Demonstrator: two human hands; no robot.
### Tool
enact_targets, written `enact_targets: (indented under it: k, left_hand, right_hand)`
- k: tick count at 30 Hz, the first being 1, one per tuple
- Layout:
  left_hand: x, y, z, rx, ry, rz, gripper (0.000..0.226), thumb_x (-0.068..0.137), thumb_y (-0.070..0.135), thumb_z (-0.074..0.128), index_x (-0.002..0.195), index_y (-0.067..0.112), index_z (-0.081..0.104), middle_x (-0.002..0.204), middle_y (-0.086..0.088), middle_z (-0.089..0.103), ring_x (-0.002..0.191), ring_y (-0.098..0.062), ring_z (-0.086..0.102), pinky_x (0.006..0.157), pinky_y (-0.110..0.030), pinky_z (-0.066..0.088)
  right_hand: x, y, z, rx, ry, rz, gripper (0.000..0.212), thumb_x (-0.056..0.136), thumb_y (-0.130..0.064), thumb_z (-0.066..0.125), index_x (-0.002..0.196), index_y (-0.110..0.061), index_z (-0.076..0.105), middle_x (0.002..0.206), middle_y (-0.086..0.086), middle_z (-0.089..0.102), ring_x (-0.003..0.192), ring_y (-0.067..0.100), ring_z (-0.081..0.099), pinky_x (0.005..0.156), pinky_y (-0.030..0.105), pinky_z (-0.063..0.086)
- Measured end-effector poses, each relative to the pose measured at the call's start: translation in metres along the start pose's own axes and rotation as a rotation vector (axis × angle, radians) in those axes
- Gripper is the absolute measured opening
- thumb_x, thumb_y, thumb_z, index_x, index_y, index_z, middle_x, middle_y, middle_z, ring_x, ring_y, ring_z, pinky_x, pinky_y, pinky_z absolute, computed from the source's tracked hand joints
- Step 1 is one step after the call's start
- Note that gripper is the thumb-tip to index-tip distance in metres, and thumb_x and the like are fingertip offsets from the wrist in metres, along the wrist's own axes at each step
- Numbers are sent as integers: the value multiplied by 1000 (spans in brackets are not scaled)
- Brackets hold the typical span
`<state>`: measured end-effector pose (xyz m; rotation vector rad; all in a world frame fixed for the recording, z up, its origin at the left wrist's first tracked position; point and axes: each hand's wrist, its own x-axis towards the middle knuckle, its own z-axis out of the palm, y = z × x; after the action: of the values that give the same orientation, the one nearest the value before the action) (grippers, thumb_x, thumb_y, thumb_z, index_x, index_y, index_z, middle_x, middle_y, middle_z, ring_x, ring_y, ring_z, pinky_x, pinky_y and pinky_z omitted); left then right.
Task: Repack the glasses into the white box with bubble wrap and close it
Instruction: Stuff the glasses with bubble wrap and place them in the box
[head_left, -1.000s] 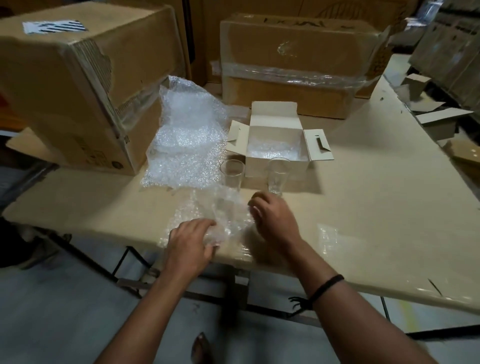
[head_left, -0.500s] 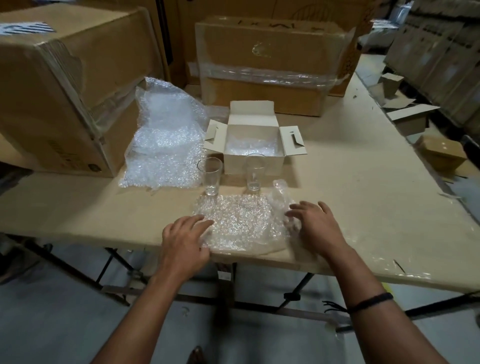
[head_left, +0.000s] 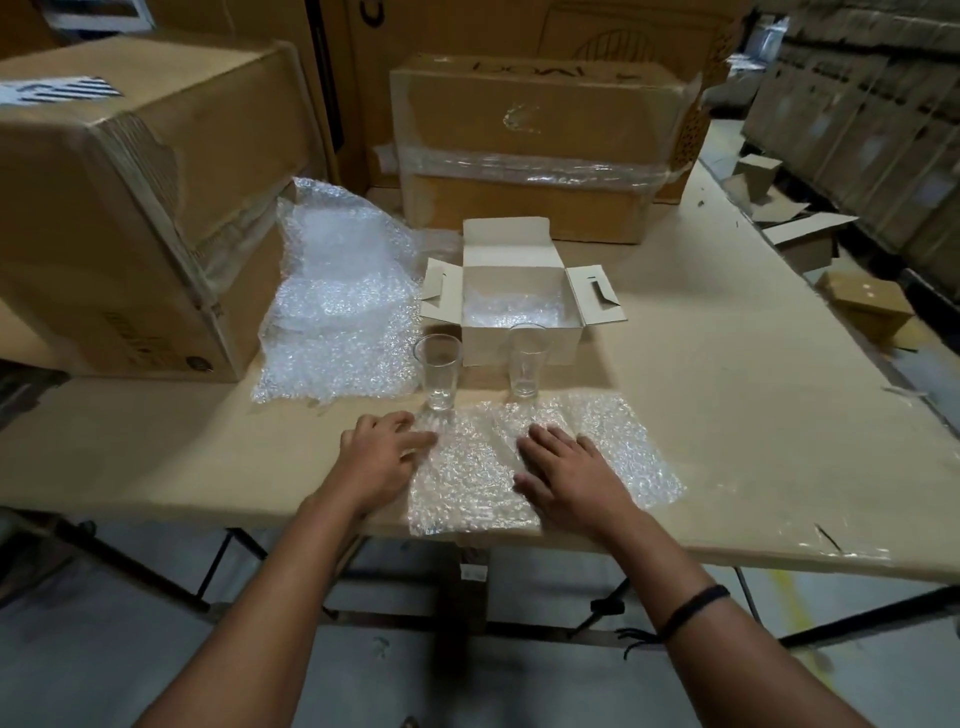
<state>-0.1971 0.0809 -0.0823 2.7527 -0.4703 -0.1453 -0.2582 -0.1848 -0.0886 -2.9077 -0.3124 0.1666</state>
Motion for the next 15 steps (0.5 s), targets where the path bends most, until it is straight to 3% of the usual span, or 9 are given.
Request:
enact_targets:
  k: [2,4,6,9,10,12,14,15]
  left_hand:
    - [9,6,-2,26,24,54,23,91,44,58,112,40,66,146,11,41,132,-22,28,103,-42,24]
    - [13,12,-2,-48,114,156,13,84,38,68,94,30,72,135,10,54,127,-21,38,102,-41,29]
    - [13,18,0,-165,205,242,9,79,31,75,82,24,72,108,5,69,103,-19,57,93,-42,43]
    - [9,35,1,-245,287,268,11,80,33,72,80,23,71,76,4,66,70,-16,58,68,-39,51]
    - [10,41,0,-277,309,264,14,80,37,69,81,23,71,74,5,66,67,-14,58,65,-38,51]
    - [13,53,-3,-399,372,254,19,80,40,66,86,23,70,76,7,66,68,-10,60,63,-35,52]
    - [14,61,-5,-526,490,261,29,82,43,65,98,20,67,87,5,64,77,-9,59,69,-29,50]
    - [14,65,-4,-550,569,273,37,85,45,62,107,16,64,97,1,61,87,-12,58,77,-27,48]
  right_hand:
    - [1,1,-6,-3,32,-6,57,99,-53,34,149,-24,33,159,0,24,148,19,16,119,41,8]
    - [-1,-3,-13,39,190,-11,59,95,-59,34,138,-22,50,149,2,44,141,22,34,116,39,20]
    - [-9,-14,-22,122,328,-17,70,86,-74,33,127,-24,61,134,-4,58,127,18,48,107,38,32]
    - [-21,-43,-33,46,162,-31,91,70,-87,38,138,-27,48,140,-6,51,127,18,43,106,40,31]
    - [-22,-51,-32,-14,99,-15,89,71,-83,45,141,-27,44,141,-3,49,127,21,43,105,42,31]
    - [-20,-58,-29,-32,103,37,62,82,-53,61,136,-25,47,132,1,55,118,24,50,98,40,38]
    - [-19,-53,-29,183,241,139,30,84,-23,60,114,-23,62,108,2,67,98,25,60,82,36,46]
    - [-19,-48,-33,371,313,237,15,87,-18,57,100,-21,65,96,3,69,88,25,62,74,35,48]
